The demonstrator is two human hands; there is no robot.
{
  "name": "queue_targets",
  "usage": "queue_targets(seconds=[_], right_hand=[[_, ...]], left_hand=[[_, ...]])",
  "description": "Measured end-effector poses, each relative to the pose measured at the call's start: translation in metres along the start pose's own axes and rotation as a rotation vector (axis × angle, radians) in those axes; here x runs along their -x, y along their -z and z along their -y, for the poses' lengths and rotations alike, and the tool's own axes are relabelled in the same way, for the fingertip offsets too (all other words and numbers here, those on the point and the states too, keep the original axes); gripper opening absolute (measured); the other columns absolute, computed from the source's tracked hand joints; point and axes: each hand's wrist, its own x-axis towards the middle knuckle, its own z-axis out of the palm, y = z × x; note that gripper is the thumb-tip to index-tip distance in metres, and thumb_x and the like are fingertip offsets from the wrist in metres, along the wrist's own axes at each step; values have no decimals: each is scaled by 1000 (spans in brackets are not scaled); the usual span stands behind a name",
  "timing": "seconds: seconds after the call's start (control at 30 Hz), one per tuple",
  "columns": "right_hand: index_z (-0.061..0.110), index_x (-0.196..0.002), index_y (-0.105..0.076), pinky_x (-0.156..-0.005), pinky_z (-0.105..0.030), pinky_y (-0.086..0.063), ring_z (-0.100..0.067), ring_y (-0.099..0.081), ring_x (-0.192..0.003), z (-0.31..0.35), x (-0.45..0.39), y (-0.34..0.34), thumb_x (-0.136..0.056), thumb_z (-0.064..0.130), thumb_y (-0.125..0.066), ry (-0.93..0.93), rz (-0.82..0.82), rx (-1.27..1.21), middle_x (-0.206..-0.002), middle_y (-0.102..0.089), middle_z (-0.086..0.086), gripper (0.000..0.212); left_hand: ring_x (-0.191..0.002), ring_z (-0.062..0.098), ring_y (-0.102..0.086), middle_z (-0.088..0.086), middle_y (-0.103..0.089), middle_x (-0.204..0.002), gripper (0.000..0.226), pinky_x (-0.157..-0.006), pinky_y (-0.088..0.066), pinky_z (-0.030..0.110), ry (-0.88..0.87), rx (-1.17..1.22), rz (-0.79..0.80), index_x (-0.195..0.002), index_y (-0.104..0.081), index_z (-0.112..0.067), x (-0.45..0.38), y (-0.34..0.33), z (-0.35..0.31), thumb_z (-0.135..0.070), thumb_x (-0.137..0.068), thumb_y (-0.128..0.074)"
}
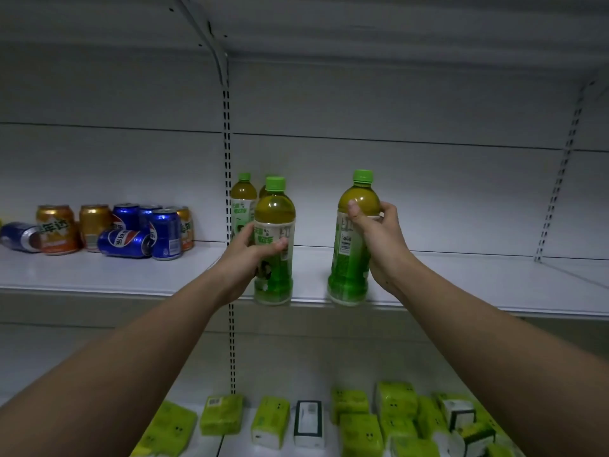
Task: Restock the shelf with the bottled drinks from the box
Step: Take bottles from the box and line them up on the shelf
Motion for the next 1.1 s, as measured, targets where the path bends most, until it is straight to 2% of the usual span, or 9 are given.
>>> queue_targets(seconds=[0.27, 0.37, 0.5, 0.6, 0.7, 0.83, 0.97, 1.1], right_hand=[[30, -134, -30, -99, -47, -44, -24, -54, -111, -25, -18, -7, -88, 43, -62, 16, -51, 153, -125, -51, -2, 57], [30, -138, -26, -96, -44, -42, -22, -51, -110, -25, -22, -6, -90, 44, -59, 8, -28, 172, -124, -49, 0, 59], [32, -142, -21, -90, -40, -39, -20, -48, -107, -23, -22, -7, -92, 45, -54, -2, 2, 213, -120, -46, 2, 61], [34, -145, -17, -91, -40, -37, -17, -43, -108, -19, -20, -7, -95, 40, -53, -10, 26, 237, -119, -43, 4, 62], [35, -147, -13, -103, -48, -38, -19, -43, -113, -19, -13, -3, -96, 28, -55, -21, 47, 313, -126, -44, 1, 66], [25, -146, -16, -111, -49, -36, -29, -44, -133, -28, 3, 6, -93, 10, -58, -28, 85, 492, -143, -45, -8, 69], [17, -143, -21, -109, -42, -39, -30, -46, -131, -36, 14, 11, -89, 8, -63, -40, 108, 691, -142, -46, -8, 69], [14, -138, -28, -103, -38, -42, -31, -51, -124, -41, 10, 13, -86, 11, -68, -35, 83, 811, -137, -51, -10, 65]], left_hand=[[-120, 23, -54, 2, -61, -127, 56, -104, -39, 44, -5, 2, -24, -134, -49, -23, -32, -13, 14, -20, -82, -71], [-122, 24, -54, 2, -60, -130, 59, -108, -39, 50, 1, -22, -18, -135, -48, -25, -37, -18, 16, -27, -81, -71], [-127, 27, -50, 5, -55, -136, 74, -108, -39, 54, 5, -45, -59, -143, -35, -29, -37, -20, 16, -31, -79, -73], [-132, 30, -45, 7, -48, -142, 83, -108, -36, 53, 48, -80, -70, -148, -25, -32, -32, -21, 14, -34, -79, -72], [-133, 30, -42, 5, -45, -145, 87, -106, -36, 52, 92, -150, -56, -149, -22, -29, -24, -23, 13, -28, -79, -75], [-134, 29, -42, 4, -44, -145, 91, -107, -35, 50, 111, -221, -65, -147, -26, -25, -17, -31, 11, -18, -74, -80], [-133, 29, -44, 7, -45, -144, 101, -110, -38, 52, 121, -332, -119, -146, -25, -22, -15, -34, 16, -10, -65, -85], [-130, 27, -48, 7, -49, -142, 106, -109, -40, 47, 105, -427, -214, -147, -24, -21, -15, -32, 24, -5, -62, -86]])
